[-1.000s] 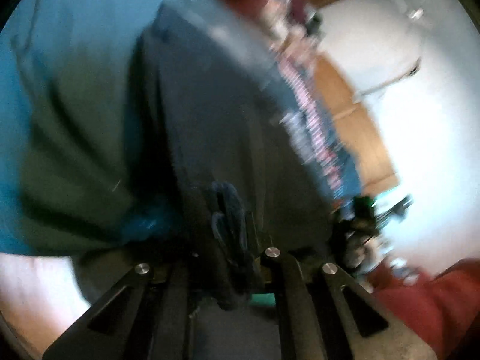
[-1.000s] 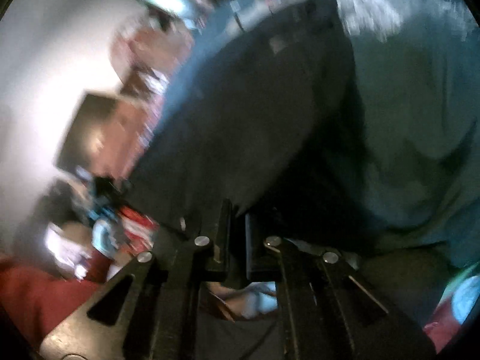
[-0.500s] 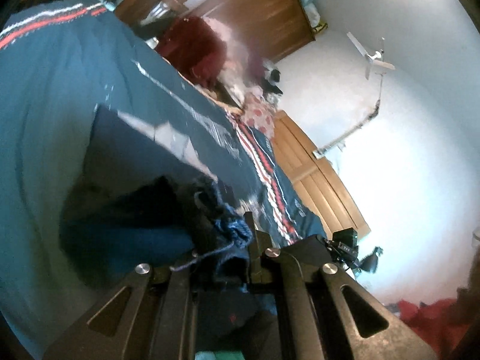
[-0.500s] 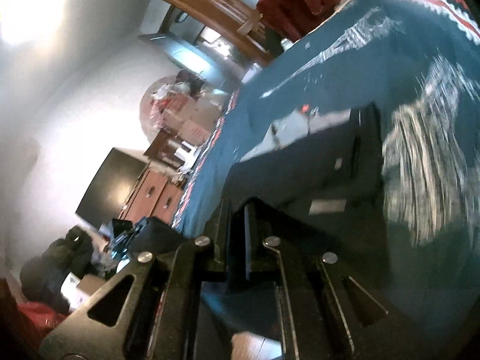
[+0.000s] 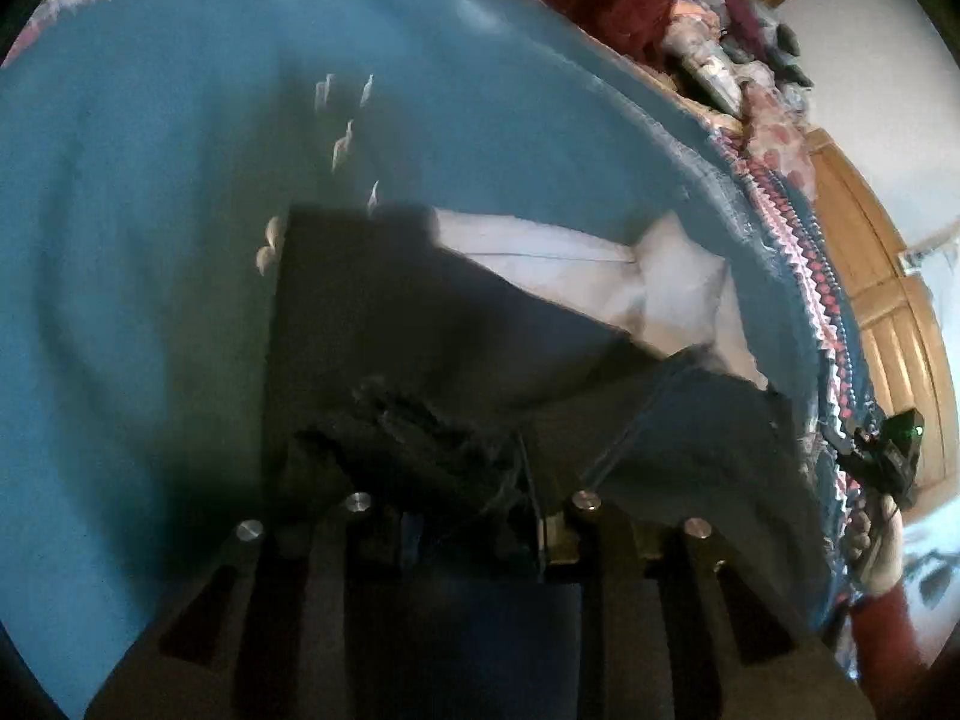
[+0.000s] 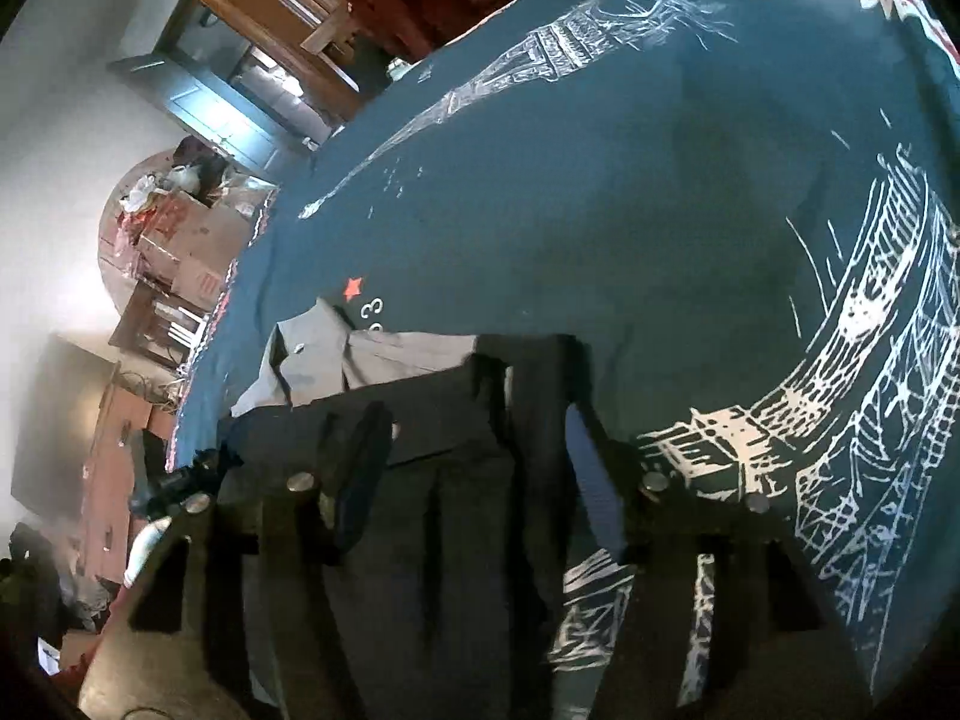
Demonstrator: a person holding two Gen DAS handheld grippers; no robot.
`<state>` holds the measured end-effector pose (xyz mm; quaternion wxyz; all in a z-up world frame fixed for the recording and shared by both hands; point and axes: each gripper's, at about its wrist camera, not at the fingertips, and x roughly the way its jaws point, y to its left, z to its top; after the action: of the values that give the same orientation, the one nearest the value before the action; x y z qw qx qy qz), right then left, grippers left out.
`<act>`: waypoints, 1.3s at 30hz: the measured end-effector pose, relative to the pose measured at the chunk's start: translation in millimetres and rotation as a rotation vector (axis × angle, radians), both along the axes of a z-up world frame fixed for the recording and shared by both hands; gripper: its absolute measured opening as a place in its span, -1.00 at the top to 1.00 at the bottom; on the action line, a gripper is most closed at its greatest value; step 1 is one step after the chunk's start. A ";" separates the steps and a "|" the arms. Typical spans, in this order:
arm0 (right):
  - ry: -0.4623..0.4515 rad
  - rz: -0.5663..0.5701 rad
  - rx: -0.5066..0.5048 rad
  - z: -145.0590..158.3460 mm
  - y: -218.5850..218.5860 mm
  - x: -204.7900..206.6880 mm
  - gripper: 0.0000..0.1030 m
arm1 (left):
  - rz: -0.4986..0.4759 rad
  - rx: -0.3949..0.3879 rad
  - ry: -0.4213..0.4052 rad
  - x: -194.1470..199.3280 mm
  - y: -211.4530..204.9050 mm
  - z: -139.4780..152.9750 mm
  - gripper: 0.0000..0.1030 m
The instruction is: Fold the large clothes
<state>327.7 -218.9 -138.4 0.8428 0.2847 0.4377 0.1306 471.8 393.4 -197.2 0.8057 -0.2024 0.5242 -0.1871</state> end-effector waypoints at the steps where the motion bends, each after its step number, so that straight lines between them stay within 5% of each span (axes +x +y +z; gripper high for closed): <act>1: -0.002 0.022 -0.024 -5.2 4.2 -1.1 -0.18 | 0.003 -0.028 -0.011 1.4 2.3 4.2 0.37; 10: 0.043 0.139 -0.190 -47.5 50.7 40.2 -0.19 | 0.007 -0.055 -0.073 -25.5 11.1 24.7 -0.30; 11: 0.046 0.147 -0.205 -50.1 51.5 41.9 0.10 | 0.017 -0.049 -0.087 -33.0 14.7 28.4 -0.31; 12: 0.045 0.150 -0.226 -50.8 52.2 43.2 0.71 | 0.029 -0.049 -0.100 -37.9 18.8 32.8 -0.31; 13: 0.040 0.144 -0.208 -48.5 48.4 41.9 0.85 | 0.047 -0.045 -0.119 -43.3 25.8 38.8 -0.31; 21: -0.007 0.065 -0.196 -31.7 15.4 23.9 0.97 | 0.085 0.009 -0.161 -68.1 52.0 48.2 -0.34; 25: 0.003 0.047 -0.235 -38.3 18.4 26.6 0.82 | 0.088 0.042 -0.159 -70.3 47.2 45.8 -0.34; 27: -0.009 0.020 -0.298 -26.9 23.9 23.8 0.23 | 0.076 0.046 -0.197 -81.7 38.8 58.6 -0.34; 31: -0.139 0.063 -0.344 22.0 52.0 -29.7 0.19 | -0.053 0.045 -0.251 -127.2 12.2 74.4 -0.36; 35: -0.170 0.256 -0.343 13.5 112.7 -102.6 0.15 | -0.077 0.134 -0.154 -164.0 7.5 37.1 -0.36; 36: -0.123 0.307 -0.386 -5.6 128.5 -120.0 0.12 | -0.047 0.153 -0.135 -169.5 15.8 29.7 -0.31; 38: -0.078 0.328 -0.486 -34.3 139.4 -142.9 0.08 | 0.010 0.114 -0.130 -185.0 43.1 24.0 0.18; 39: -0.099 0.331 -0.522 -40.5 140.4 -154.2 0.02 | 0.042 0.092 -0.126 -190.8 54.6 25.6 0.21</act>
<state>173.5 -78.5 -179.0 0.8750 -0.0234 0.4552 0.1631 280.9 448.0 -171.7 0.8492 -0.1638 0.4764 -0.1583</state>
